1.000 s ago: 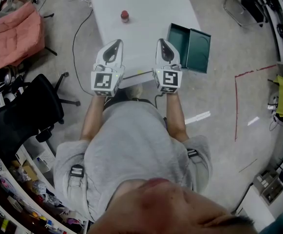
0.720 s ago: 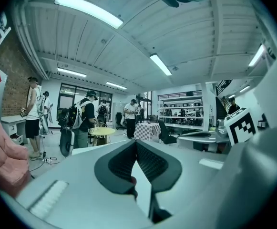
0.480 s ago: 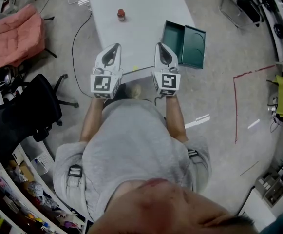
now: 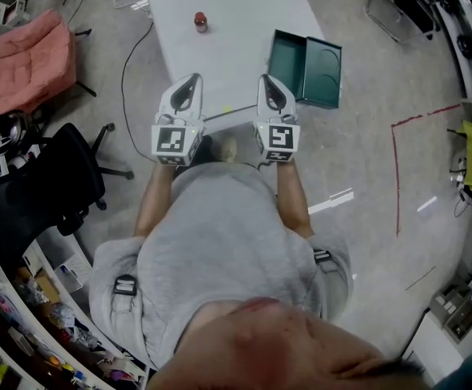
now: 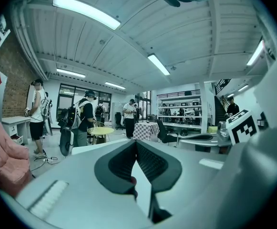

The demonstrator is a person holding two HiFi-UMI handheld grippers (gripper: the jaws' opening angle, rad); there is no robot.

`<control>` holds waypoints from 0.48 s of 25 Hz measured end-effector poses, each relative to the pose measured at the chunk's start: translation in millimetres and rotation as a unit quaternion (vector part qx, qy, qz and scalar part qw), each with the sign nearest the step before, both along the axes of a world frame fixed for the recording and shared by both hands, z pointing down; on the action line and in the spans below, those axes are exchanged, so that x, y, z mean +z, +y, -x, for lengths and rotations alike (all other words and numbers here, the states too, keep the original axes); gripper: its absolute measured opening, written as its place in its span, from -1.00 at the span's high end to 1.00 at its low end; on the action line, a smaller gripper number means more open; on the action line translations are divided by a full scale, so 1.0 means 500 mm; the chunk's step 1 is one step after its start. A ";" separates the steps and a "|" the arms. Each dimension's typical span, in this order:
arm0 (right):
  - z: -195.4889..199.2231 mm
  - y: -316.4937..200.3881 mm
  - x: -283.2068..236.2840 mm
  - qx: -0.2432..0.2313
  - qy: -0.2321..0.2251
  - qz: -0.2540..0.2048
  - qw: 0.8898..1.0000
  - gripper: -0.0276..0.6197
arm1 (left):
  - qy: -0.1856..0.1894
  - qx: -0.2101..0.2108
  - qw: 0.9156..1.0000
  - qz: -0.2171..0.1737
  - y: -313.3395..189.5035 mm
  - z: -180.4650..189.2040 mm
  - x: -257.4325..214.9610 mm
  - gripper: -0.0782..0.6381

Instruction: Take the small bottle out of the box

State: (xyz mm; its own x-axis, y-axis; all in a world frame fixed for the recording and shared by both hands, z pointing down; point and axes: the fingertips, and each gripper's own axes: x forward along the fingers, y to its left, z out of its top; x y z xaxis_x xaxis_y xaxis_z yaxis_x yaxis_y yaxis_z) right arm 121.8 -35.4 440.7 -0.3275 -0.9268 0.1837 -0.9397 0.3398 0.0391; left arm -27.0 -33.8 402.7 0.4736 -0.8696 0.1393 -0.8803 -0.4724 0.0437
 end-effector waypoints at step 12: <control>-0.007 0.014 -0.003 0.001 0.002 0.002 1.000 0.91 | -0.001 0.004 1.000 -0.002 0.015 -0.008 0.004 0.75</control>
